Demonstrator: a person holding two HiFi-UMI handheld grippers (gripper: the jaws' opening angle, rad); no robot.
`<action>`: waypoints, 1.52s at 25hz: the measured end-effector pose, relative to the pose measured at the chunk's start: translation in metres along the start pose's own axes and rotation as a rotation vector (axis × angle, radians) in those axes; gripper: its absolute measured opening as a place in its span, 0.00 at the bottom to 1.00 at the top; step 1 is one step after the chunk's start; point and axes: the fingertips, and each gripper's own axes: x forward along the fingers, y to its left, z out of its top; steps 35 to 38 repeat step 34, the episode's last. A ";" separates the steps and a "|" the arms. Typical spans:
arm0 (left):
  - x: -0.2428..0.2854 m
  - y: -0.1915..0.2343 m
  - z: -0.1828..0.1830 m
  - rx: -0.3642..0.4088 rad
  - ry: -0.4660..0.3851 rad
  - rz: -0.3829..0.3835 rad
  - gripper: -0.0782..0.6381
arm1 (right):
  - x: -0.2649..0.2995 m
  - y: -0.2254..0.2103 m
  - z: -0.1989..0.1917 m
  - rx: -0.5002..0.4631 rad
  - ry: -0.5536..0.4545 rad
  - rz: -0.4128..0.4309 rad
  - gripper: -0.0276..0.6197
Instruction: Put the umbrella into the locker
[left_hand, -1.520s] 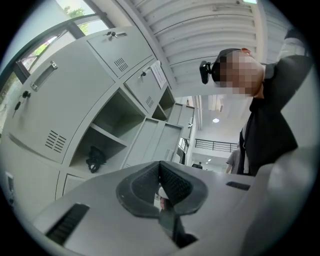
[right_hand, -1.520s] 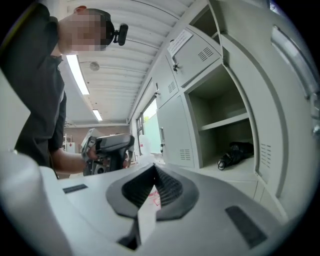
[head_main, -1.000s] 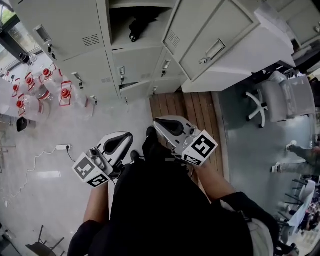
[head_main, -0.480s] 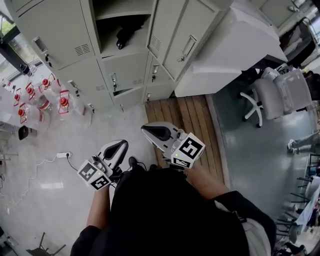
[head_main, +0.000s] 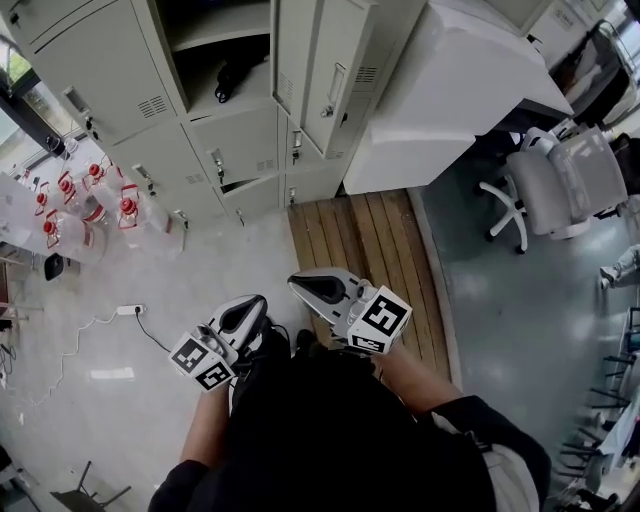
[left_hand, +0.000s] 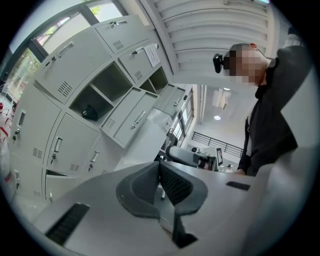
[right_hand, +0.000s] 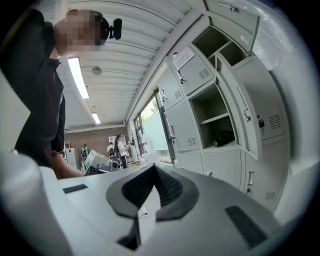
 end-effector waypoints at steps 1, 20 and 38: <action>0.000 -0.006 -0.004 0.006 0.005 0.009 0.13 | -0.005 0.002 0.000 0.000 -0.006 0.006 0.06; -0.008 -0.039 -0.022 0.067 0.011 0.101 0.13 | -0.047 0.013 -0.017 -0.024 -0.031 0.133 0.06; -0.006 -0.019 -0.017 0.029 0.019 0.117 0.13 | -0.033 0.003 -0.009 -0.033 -0.022 0.150 0.06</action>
